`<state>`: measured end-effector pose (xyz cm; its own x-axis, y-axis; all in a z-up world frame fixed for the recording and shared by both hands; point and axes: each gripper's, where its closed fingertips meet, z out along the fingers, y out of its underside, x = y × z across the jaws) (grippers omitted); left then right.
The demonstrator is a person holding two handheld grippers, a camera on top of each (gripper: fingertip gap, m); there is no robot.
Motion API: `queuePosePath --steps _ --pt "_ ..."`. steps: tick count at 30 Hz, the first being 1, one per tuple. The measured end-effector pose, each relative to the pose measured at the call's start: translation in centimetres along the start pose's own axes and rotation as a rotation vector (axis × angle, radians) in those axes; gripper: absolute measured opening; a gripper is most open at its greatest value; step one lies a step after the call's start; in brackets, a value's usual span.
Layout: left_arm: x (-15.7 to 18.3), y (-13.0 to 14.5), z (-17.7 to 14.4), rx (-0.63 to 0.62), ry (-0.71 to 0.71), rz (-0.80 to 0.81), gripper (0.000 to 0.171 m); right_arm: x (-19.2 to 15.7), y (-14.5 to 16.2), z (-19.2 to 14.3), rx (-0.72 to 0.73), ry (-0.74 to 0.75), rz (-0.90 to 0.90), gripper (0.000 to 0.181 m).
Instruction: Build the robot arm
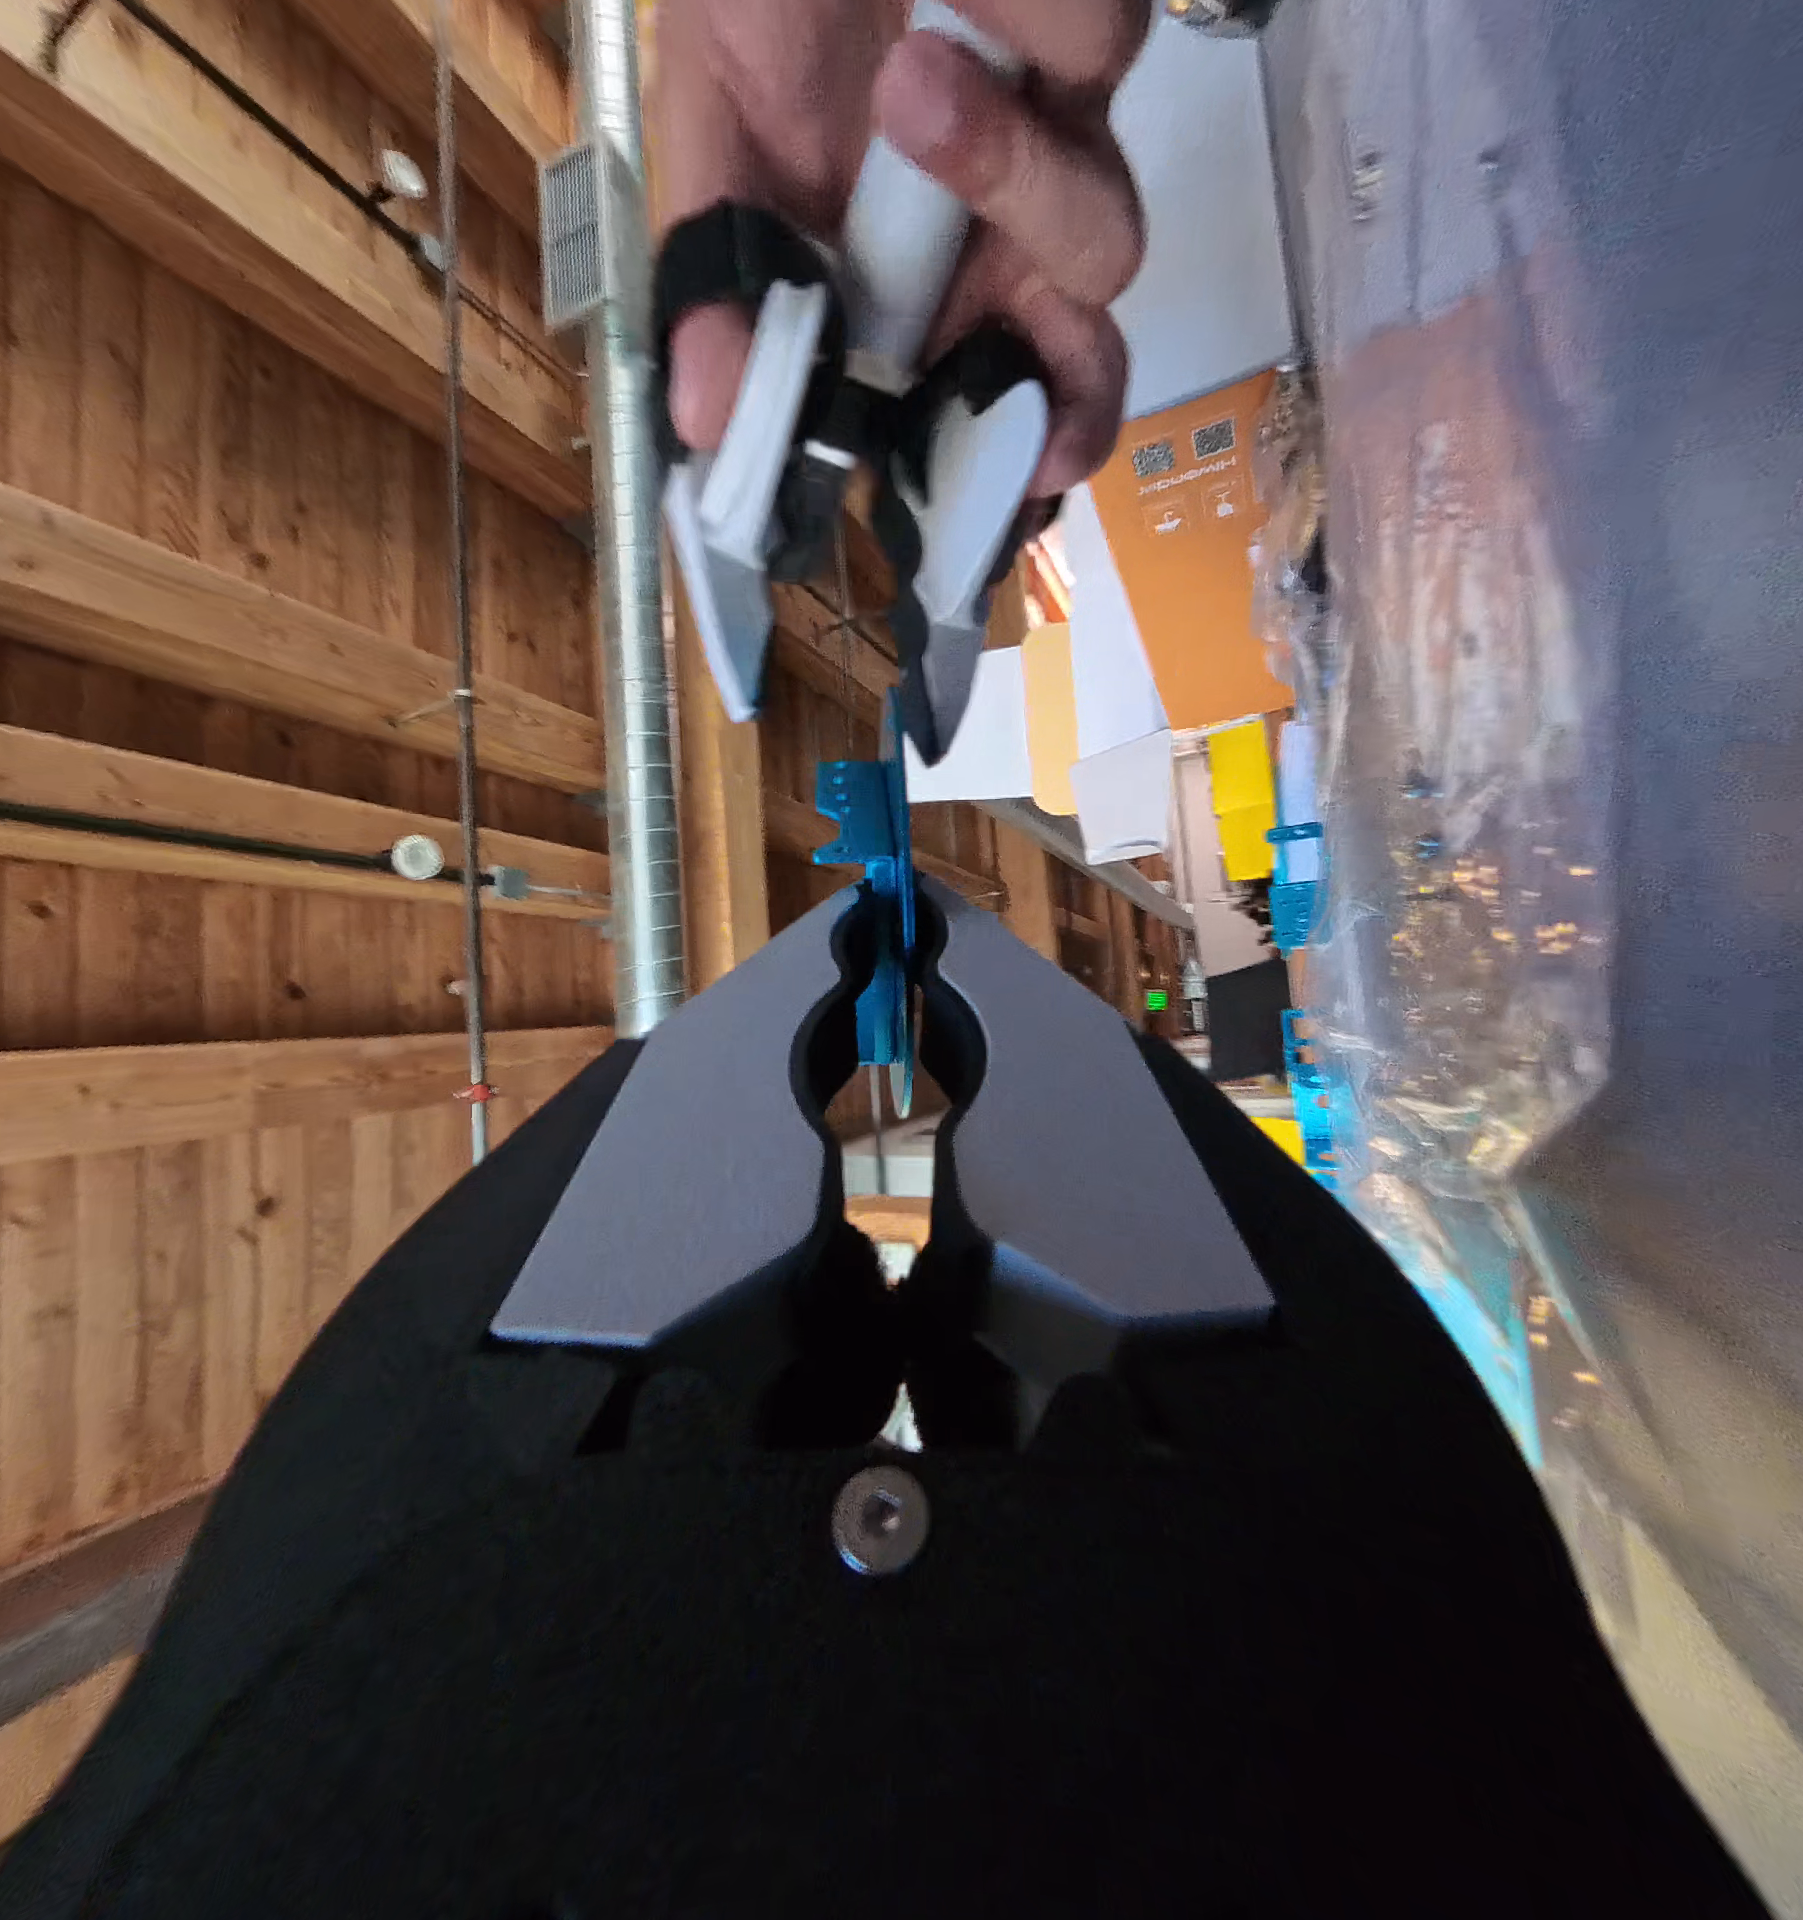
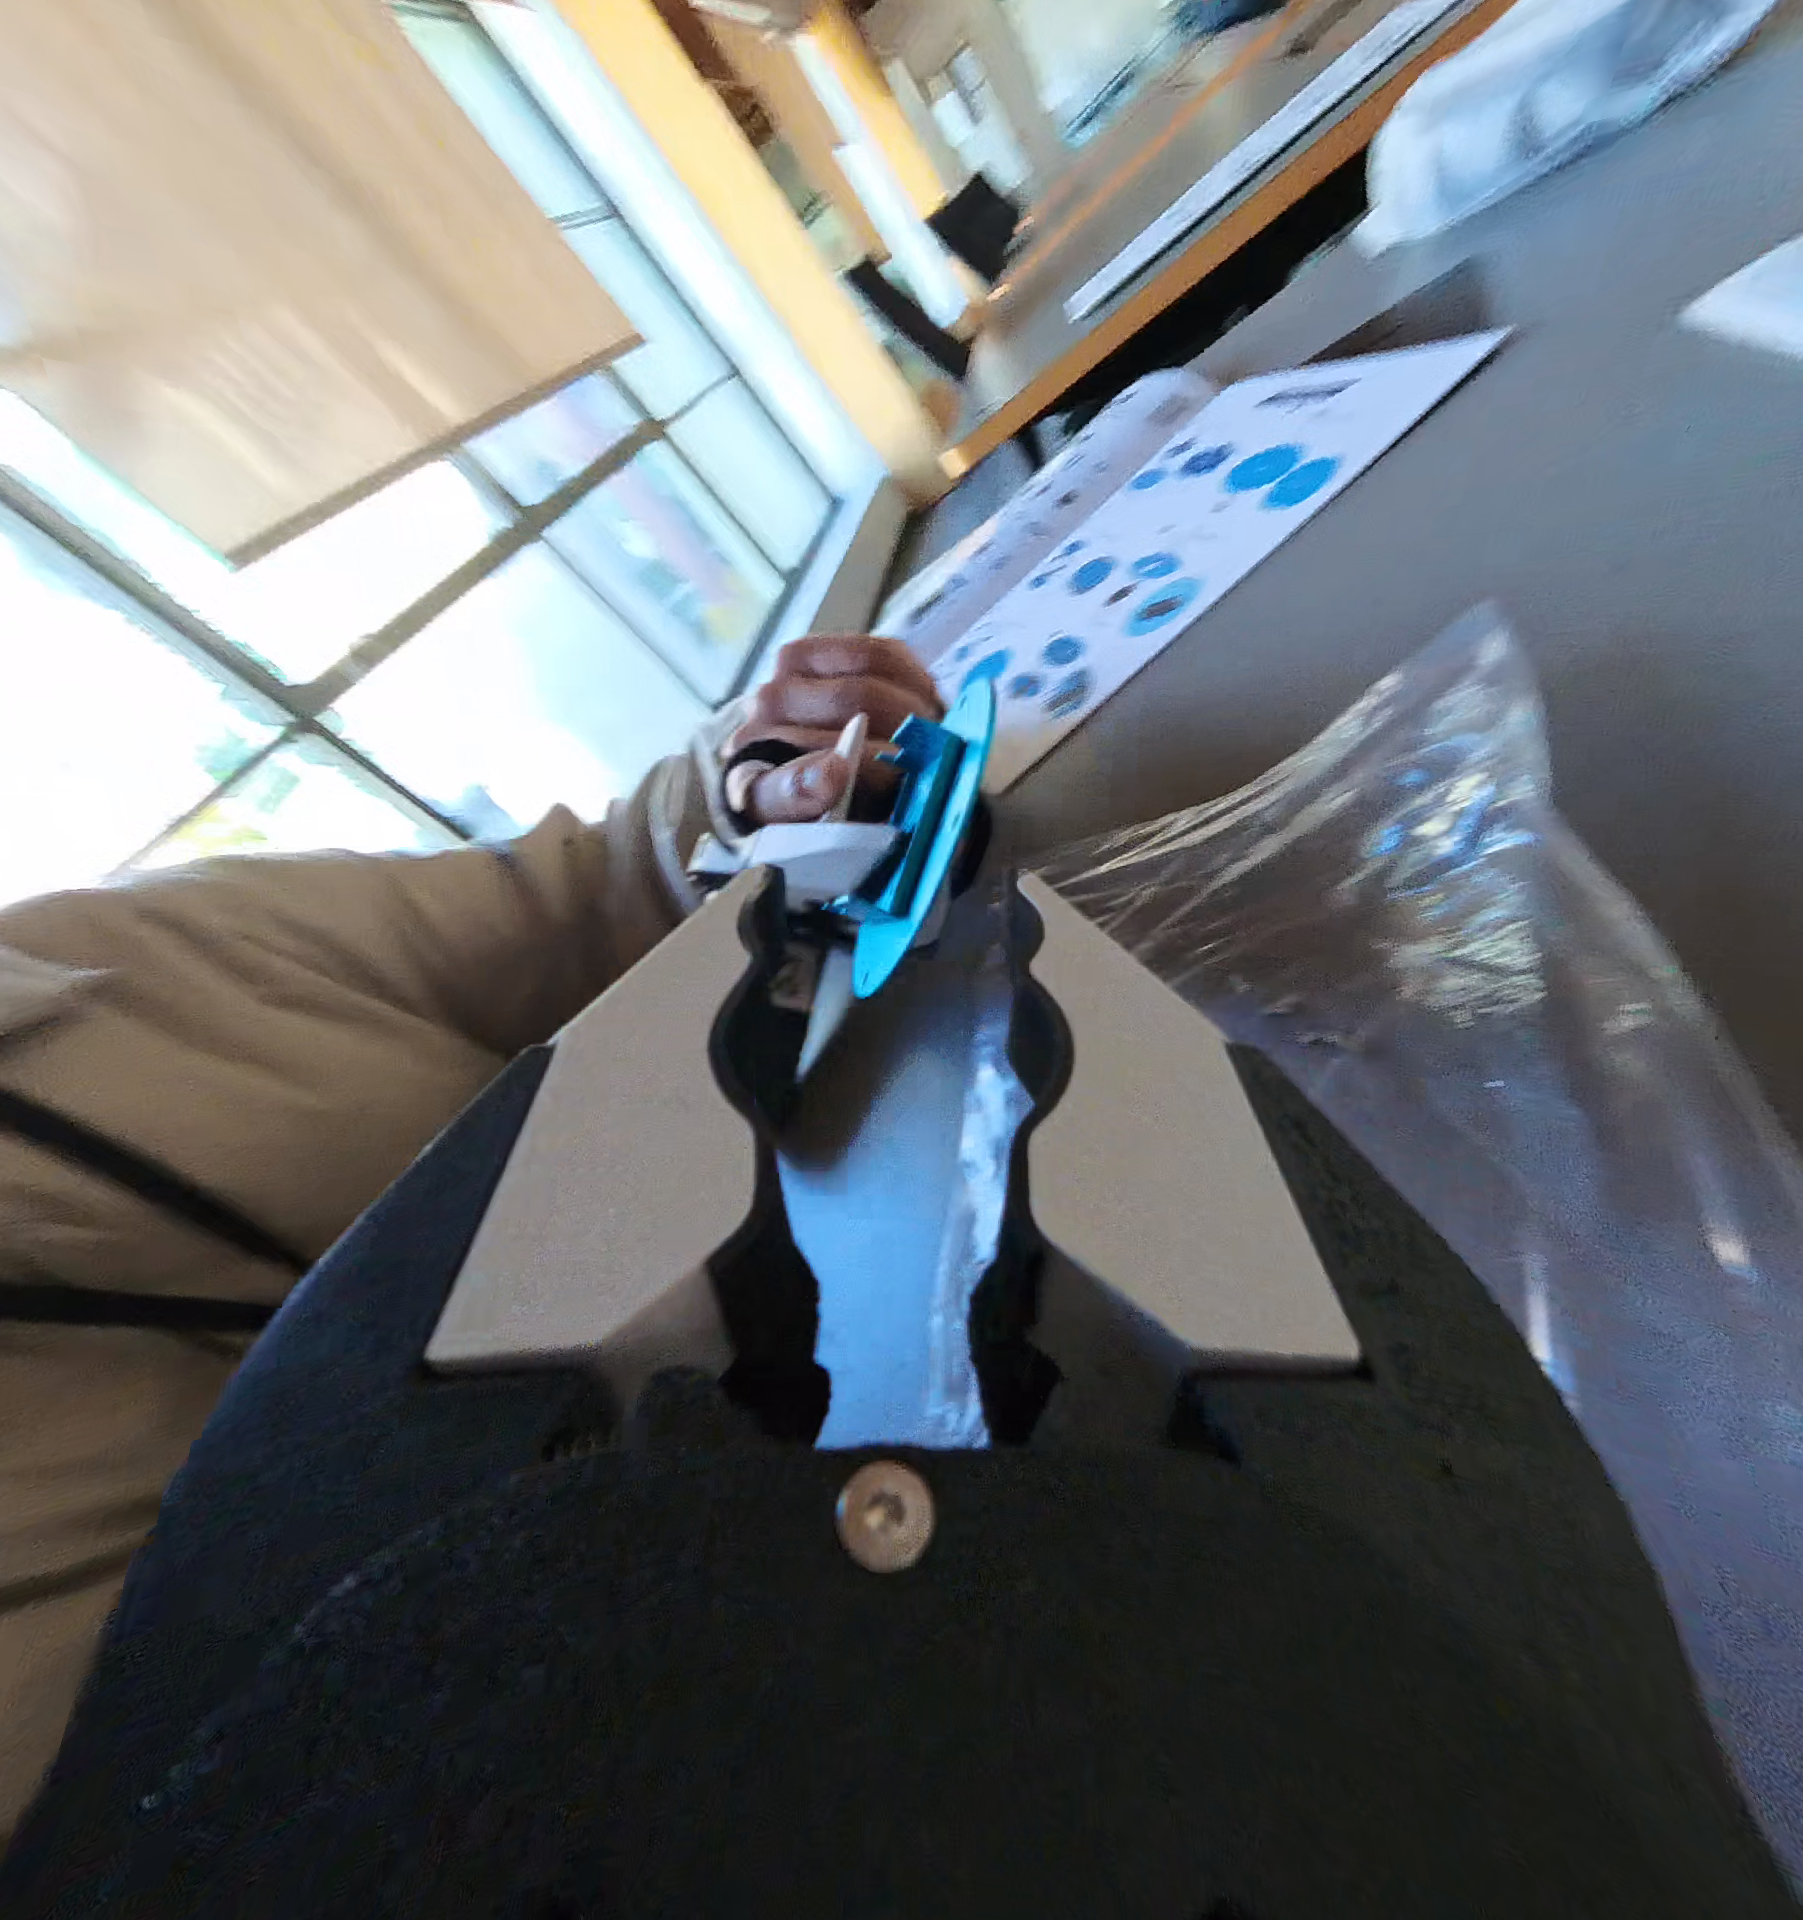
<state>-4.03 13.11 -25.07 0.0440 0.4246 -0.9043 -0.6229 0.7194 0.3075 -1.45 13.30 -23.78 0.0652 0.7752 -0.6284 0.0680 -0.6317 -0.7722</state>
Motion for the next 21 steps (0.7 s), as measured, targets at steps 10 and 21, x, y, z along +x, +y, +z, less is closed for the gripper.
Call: queuePosePath --steps 10,21 --pt "-1.3 -0.6 -1.3 -0.011 -0.063 -0.046 0.003 -2.6 0.9 3.0 -0.078 -0.161 0.083 0.016" --pt "-1.3 2.4 -0.7 -0.110 0.068 -0.394 0.028 -1.9 -0.6 2.3 0.008 -0.061 0.184 0.012"
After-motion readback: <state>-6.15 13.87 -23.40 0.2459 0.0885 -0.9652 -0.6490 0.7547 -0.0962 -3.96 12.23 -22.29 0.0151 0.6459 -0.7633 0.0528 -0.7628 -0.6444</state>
